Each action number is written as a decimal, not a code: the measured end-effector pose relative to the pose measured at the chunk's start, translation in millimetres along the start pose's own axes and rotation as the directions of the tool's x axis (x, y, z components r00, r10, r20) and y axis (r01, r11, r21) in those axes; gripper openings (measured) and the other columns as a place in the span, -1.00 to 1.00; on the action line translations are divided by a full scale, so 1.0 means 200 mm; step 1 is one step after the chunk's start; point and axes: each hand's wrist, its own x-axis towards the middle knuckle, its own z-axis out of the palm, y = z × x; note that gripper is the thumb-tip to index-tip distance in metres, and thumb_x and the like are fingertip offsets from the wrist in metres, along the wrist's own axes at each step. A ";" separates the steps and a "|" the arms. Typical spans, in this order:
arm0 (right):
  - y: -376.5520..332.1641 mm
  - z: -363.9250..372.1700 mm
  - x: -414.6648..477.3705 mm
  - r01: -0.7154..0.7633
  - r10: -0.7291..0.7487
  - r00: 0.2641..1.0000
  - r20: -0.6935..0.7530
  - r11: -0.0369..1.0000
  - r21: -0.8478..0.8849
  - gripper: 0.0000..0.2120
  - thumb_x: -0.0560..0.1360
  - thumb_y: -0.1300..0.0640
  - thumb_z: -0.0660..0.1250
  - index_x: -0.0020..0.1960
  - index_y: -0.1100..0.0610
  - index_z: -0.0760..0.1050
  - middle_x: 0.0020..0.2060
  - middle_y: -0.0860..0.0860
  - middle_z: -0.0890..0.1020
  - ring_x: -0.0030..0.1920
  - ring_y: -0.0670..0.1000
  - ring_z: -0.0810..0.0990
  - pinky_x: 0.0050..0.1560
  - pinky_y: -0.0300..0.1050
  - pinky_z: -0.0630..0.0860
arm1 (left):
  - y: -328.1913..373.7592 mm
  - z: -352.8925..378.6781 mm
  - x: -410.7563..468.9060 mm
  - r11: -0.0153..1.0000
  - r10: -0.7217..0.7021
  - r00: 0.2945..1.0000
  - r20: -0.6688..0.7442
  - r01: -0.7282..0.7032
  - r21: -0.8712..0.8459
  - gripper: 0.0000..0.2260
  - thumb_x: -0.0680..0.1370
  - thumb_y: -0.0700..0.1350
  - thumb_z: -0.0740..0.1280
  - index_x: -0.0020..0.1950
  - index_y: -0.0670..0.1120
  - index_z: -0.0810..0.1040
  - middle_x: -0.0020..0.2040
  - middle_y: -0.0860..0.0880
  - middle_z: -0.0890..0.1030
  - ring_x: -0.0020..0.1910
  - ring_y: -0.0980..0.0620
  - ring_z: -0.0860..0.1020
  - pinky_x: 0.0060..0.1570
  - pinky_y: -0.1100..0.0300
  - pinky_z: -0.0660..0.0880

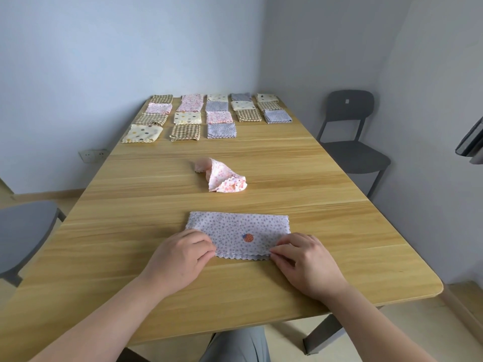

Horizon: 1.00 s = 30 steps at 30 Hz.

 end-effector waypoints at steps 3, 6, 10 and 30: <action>-0.01 -0.01 -0.02 -0.002 0.002 1.000 -0.001 1.000 -0.011 -0.80 0.58 -0.02 0.31 0.00 -0.01 0.70 -0.04 -0.12 0.66 -0.05 -0.04 0.66 -0.05 -0.02 0.58 | 0.02 -0.02 0.00 1.000 -0.015 1.000 0.011 0.015 -0.007 -0.76 0.62 0.04 0.26 -0.07 0.02 0.70 -0.08 0.20 0.64 -0.05 0.23 0.57 -0.03 0.39 0.48; -0.03 -0.02 -0.01 -0.026 0.026 0.999 -0.025 1.000 -0.013 -0.87 0.56 0.05 0.35 -0.03 0.03 0.67 -0.05 -0.10 0.67 -0.09 0.00 0.68 -0.09 -0.03 0.59 | 0.03 -0.02 0.01 1.000 -0.020 1.000 0.018 0.020 -0.006 -0.87 0.56 0.03 0.38 -0.01 0.03 0.69 -0.04 0.20 0.63 -0.02 0.22 0.56 -0.04 0.33 0.53; -0.04 -0.02 -0.01 -0.014 0.013 0.999 -0.032 1.000 -0.020 -0.86 0.57 0.04 0.34 -0.06 0.04 0.66 -0.07 -0.09 0.67 -0.11 0.01 0.67 -0.11 -0.05 0.58 | 0.02 0.00 0.02 1.000 -0.018 1.000 0.016 0.018 -0.011 -0.85 0.51 -0.03 0.48 0.07 0.03 0.72 -0.06 0.18 0.61 -0.03 0.19 0.56 -0.03 0.31 0.51; -0.28 0.17 0.36 -0.308 0.323 0.848 0.420 0.946 -0.105 -0.45 0.69 0.12 -0.05 0.66 0.10 -0.06 0.65 -0.01 0.00 0.63 0.01 -0.15 0.59 -0.11 -0.18 | 0.20 0.16 0.33 0.909 -0.416 0.841 0.346 0.374 0.184 -0.47 0.72 -0.02 -0.02 0.67 -0.06 -0.10 0.68 0.00 -0.11 0.64 0.02 -0.19 0.60 0.06 -0.19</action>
